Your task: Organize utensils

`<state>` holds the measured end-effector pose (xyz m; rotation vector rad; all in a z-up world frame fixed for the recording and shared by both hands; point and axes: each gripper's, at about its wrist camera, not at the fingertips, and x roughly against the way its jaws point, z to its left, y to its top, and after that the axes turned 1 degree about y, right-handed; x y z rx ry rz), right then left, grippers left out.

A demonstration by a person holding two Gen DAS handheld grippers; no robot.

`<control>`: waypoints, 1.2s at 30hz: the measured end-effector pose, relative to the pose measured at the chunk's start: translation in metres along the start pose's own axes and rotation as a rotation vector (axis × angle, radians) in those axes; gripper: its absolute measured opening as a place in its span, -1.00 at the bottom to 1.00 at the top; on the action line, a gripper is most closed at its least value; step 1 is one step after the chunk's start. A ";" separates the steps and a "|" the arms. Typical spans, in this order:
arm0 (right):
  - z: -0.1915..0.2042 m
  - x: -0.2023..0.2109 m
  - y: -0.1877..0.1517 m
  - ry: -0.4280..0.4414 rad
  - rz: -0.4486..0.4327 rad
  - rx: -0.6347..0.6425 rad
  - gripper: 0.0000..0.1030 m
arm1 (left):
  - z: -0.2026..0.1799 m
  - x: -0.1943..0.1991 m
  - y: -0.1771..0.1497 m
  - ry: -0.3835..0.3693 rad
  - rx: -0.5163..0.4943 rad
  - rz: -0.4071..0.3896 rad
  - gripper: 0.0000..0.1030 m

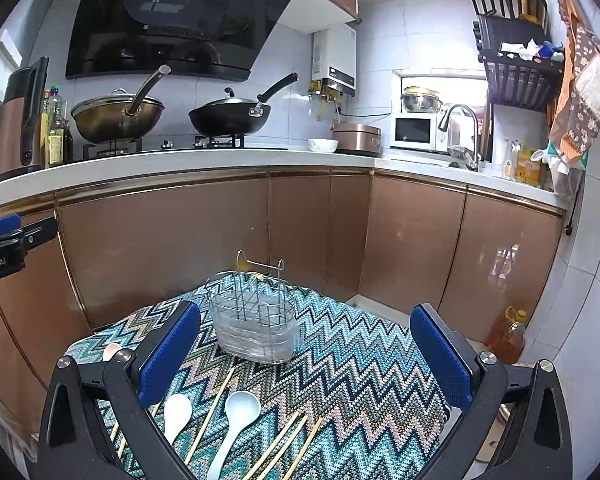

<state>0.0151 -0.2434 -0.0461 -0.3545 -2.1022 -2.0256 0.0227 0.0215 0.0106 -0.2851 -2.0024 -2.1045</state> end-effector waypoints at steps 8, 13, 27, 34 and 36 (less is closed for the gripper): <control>0.005 -0.001 0.002 -0.027 -0.014 -0.002 1.00 | 0.015 -0.011 -0.010 -0.064 -0.037 -0.032 0.78; 0.006 -0.004 0.000 -0.041 -0.011 -0.003 1.00 | 0.029 -0.023 -0.015 -0.070 -0.025 -0.019 0.78; -0.004 -0.015 -0.006 -0.057 0.062 -0.029 1.00 | 0.047 -0.062 -0.031 -0.116 0.020 0.085 0.77; -0.011 -0.021 -0.010 -0.032 0.103 -0.052 1.00 | 0.052 -0.076 -0.042 -0.113 0.030 0.148 0.77; -0.014 -0.025 -0.012 -0.016 0.124 -0.071 0.99 | 0.056 -0.082 -0.045 -0.119 0.048 0.177 0.77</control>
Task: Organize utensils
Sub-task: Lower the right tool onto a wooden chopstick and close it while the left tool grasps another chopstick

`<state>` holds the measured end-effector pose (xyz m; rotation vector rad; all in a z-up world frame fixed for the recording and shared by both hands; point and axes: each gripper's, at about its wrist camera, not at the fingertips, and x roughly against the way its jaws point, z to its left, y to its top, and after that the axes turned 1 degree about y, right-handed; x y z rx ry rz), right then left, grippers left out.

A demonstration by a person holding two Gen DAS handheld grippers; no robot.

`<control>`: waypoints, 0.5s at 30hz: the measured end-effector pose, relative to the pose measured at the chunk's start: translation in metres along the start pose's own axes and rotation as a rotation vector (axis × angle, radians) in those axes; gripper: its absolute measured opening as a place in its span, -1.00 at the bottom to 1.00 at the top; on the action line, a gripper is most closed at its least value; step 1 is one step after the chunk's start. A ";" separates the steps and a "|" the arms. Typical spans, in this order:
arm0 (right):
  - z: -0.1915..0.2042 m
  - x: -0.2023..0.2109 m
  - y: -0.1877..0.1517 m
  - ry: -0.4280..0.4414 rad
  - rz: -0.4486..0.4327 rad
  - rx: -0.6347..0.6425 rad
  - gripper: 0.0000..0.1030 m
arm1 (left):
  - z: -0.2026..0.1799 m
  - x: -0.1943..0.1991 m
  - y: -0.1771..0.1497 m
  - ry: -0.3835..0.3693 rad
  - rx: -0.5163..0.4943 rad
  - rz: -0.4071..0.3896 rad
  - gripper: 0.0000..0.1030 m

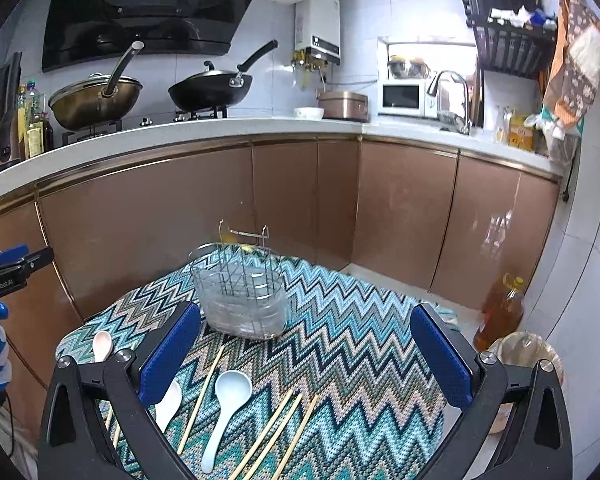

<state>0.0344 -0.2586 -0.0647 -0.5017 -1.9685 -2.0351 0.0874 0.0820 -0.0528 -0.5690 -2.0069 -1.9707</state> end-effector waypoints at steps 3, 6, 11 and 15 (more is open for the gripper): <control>-0.004 -0.005 -0.002 0.013 0.027 -0.021 0.99 | 0.006 -0.011 -0.005 -0.015 0.035 0.057 0.77; -0.009 -0.014 -0.007 0.020 0.064 -0.036 0.96 | 0.007 -0.031 -0.015 -0.046 0.062 0.154 0.73; -0.021 -0.038 -0.018 0.054 0.165 -0.083 0.74 | 0.002 -0.066 -0.037 -0.153 0.118 0.321 0.72; -0.032 -0.059 -0.029 0.093 0.246 -0.129 0.50 | -0.010 -0.092 -0.051 -0.212 0.131 0.437 0.39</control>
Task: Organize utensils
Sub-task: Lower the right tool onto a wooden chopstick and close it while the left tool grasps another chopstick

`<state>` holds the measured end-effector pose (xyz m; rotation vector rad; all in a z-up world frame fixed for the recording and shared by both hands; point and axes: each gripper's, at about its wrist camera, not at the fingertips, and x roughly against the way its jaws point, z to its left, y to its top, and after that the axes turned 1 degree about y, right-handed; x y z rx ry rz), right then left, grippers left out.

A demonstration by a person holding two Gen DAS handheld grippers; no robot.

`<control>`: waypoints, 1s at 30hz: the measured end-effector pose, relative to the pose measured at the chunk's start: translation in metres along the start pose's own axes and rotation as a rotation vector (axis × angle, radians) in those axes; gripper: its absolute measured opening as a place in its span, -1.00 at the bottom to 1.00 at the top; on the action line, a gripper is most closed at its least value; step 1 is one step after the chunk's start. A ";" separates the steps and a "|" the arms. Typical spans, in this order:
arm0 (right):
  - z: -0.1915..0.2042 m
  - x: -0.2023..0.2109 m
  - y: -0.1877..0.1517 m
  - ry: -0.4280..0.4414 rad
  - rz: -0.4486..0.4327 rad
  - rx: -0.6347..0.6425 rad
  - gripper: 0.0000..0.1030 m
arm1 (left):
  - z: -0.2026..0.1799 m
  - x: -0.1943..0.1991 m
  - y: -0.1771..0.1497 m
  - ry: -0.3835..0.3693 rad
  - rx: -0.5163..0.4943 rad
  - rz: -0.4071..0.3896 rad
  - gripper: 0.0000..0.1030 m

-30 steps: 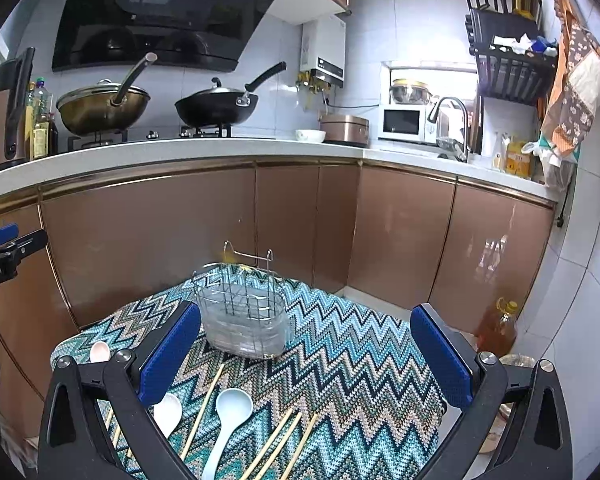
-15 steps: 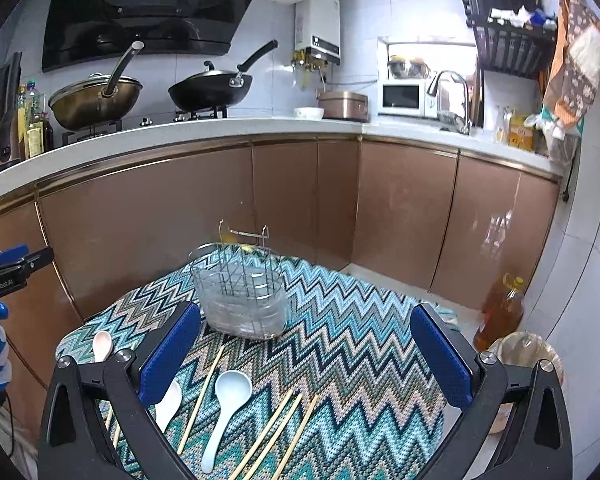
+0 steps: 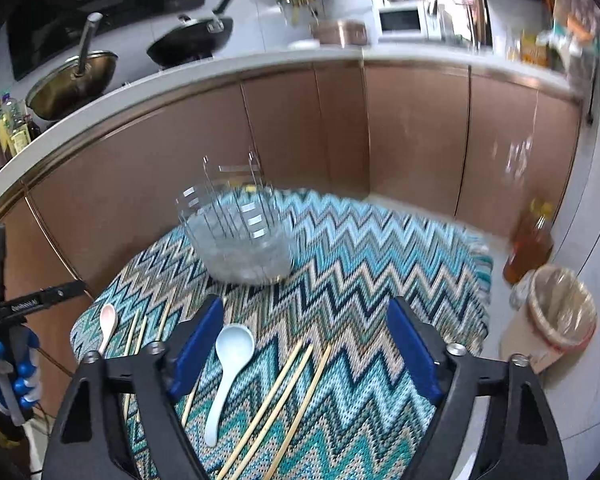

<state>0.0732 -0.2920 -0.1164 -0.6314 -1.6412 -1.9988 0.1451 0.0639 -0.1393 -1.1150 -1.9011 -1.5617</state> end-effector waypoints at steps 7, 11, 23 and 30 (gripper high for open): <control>-0.019 -0.038 -0.011 0.050 0.134 -0.050 0.16 | 0.000 -0.055 0.005 -0.011 0.024 0.177 -0.11; -0.028 -0.052 -0.015 0.067 0.188 -0.071 0.07 | 0.010 -0.079 0.008 0.006 0.032 0.228 -0.26; -0.036 -0.080 -0.021 0.081 0.277 -0.083 -0.17 | 0.013 -0.110 0.010 0.005 0.041 0.312 -0.68; -0.044 -0.118 -0.024 0.109 0.393 -0.127 -0.42 | 0.015 -0.118 0.008 0.015 0.035 0.336 -0.70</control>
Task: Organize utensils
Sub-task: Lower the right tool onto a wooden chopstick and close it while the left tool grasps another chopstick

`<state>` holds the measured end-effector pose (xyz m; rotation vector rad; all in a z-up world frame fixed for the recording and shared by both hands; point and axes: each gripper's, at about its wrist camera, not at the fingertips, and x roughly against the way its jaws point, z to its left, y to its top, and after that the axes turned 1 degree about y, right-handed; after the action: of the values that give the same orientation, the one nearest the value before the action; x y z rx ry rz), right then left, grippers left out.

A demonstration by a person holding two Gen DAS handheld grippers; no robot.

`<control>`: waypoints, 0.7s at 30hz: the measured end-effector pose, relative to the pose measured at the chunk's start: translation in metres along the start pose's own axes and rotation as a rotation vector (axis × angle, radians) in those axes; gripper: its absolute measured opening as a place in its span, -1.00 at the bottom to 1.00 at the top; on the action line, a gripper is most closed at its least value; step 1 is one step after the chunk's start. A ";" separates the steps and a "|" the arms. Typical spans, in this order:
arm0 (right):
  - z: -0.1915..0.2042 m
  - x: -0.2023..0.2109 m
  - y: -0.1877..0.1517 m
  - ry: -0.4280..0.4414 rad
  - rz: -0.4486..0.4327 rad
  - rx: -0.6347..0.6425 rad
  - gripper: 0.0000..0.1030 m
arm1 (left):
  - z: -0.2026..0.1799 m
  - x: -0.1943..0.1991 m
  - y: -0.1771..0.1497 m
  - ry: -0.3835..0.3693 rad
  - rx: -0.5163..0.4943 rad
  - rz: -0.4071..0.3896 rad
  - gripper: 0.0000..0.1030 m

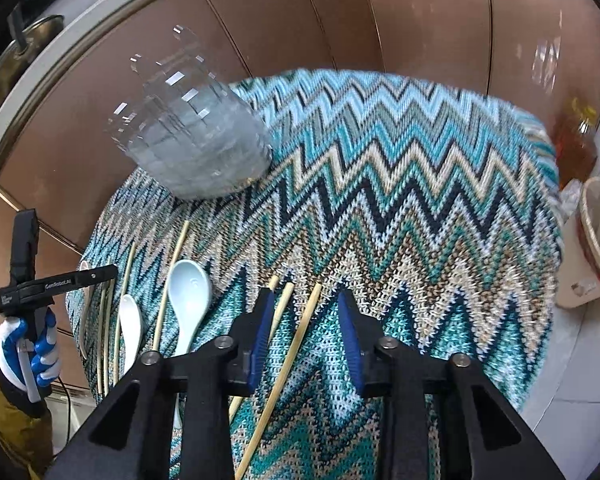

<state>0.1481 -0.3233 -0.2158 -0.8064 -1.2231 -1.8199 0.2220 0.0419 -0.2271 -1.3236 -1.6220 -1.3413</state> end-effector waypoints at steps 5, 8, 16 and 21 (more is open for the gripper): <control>-0.003 -0.024 0.004 0.014 0.084 -0.015 -0.57 | -0.001 -0.004 0.002 0.003 0.000 0.013 -0.71; -0.002 -0.036 0.006 0.014 0.120 -0.014 -0.62 | -0.003 -0.007 0.004 0.008 -0.003 0.019 -0.73; 0.010 -0.054 0.016 -0.039 0.168 0.042 -0.69 | -0.004 -0.012 0.008 0.010 0.007 0.031 -0.82; 0.014 -0.061 0.016 -0.047 0.169 0.047 -0.78 | -0.006 -0.014 0.009 0.027 -0.002 0.024 -0.86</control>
<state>0.1929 -0.2981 -0.2545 -0.9030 -1.1859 -1.6395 0.2342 0.0320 -0.2351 -1.3161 -1.5821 -1.3418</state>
